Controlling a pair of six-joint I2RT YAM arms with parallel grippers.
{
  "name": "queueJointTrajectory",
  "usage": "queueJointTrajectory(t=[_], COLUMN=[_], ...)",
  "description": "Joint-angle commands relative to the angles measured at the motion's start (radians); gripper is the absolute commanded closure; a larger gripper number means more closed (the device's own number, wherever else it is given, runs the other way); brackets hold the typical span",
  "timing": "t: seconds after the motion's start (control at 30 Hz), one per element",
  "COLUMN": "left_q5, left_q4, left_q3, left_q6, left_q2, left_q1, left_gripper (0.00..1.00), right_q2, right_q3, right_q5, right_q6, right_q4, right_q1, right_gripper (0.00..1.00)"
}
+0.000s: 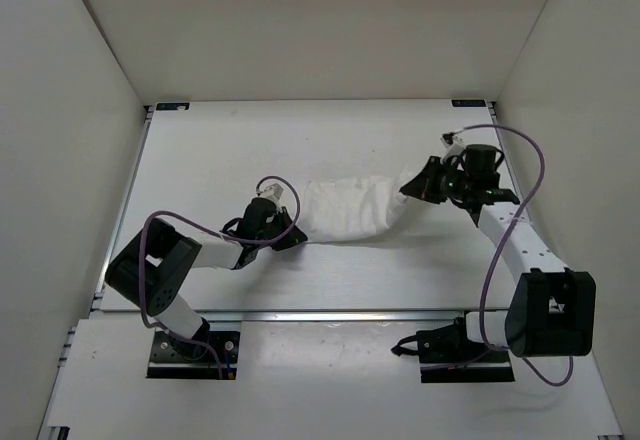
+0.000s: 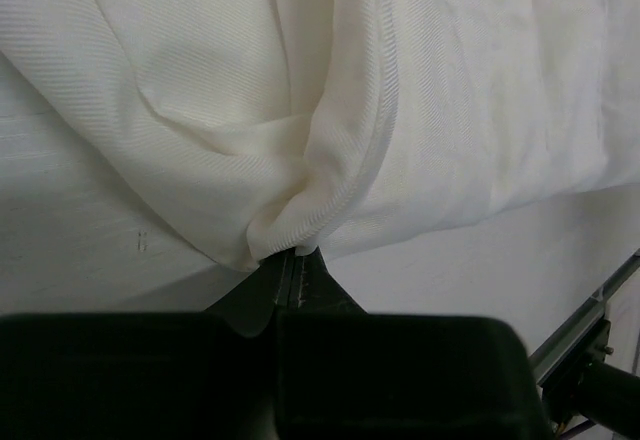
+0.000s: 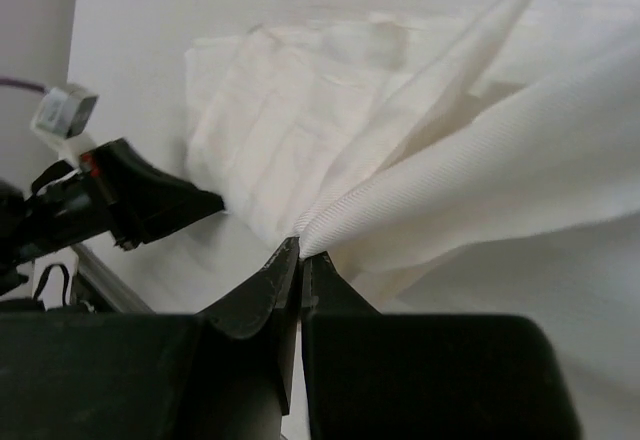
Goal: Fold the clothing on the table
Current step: Fold the skirt
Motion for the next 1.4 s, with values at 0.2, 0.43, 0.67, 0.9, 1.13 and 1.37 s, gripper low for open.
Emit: queueJointTrajectory(t=[0.2, 0.43, 0.67, 0.9, 1.13, 1.37], left_q5=[-0.068, -0.068, -0.06, -0.042, -0.042, -0.01], left_q4=[0.125, 0.167, 0.188, 0.216, 0.23, 0.265], left_q3=[-0.065, -0.109, -0.129, -0.149, -0.162, -0.191], left_q6=[-0.067, -0.084, -0.093, -0.101, -0.11, -0.124], left_q2=[-0.001, -0.001, -0.03, -0.02, -0.027, -0.024], left_q1=[-0.01, -0.009, 0.001, 0.022, 0.03, 0.045], left_gripper=[1.0, 1.0, 1.0, 1.0, 1.0, 1.0], right_q2=[0.119, 0.391, 0.603, 0.642, 0.671, 0.696], right_q3=[0.211, 0.381, 0.495, 0.501, 0.511, 0.547], right_q5=[0.061, 0.062, 0.025, 0.001, 0.01, 0.042], right_q6=[0.012, 0.077, 0.095, 0.132, 0.146, 0.088], right_q4=[0.048, 0.177, 0.123, 0.102, 0.067, 0.063], right_q1=[0.383, 0.557, 0.618, 0.65, 0.693, 0.71], right_gripper=[1.0, 1.0, 1.0, 1.0, 1.0, 0.83])
